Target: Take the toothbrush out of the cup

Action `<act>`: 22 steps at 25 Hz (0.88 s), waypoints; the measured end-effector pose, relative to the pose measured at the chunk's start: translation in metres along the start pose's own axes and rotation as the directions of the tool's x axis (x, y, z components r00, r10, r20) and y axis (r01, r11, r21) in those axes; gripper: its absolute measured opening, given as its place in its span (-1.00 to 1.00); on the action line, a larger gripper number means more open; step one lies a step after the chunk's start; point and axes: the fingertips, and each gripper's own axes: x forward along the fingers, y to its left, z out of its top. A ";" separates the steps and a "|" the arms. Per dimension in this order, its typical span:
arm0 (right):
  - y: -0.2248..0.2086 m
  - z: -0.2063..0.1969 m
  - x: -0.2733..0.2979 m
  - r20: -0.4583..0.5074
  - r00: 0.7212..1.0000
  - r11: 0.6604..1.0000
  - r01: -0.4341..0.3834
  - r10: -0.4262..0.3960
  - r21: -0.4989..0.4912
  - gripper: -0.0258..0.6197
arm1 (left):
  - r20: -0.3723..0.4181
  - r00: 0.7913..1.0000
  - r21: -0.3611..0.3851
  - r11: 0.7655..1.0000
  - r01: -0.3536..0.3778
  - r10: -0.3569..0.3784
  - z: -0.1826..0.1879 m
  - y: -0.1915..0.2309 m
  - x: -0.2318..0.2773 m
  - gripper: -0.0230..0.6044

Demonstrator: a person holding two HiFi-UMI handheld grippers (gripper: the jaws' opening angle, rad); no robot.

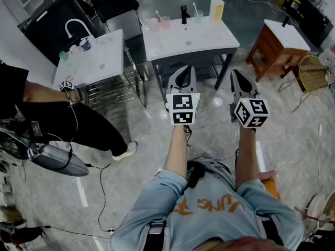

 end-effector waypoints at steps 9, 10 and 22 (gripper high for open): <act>0.004 -0.006 0.003 -0.033 0.999 1.000 0.005 -0.005 0.002 -0.83 | -0.029 0.999 -0.006 1.000 0.013 -0.013 -0.009 0.003 0.002 -0.90; 0.005 -0.007 0.004 -0.037 0.999 1.000 0.004 -0.004 0.002 -0.83 | -0.032 0.999 -0.011 1.000 0.006 -0.006 -0.009 0.007 0.002 -0.90; -0.027 -0.010 0.026 -0.034 0.999 1.000 0.026 -0.026 0.013 -0.83 | -0.051 0.998 -0.040 0.999 0.029 -0.032 -0.017 0.015 0.039 -0.90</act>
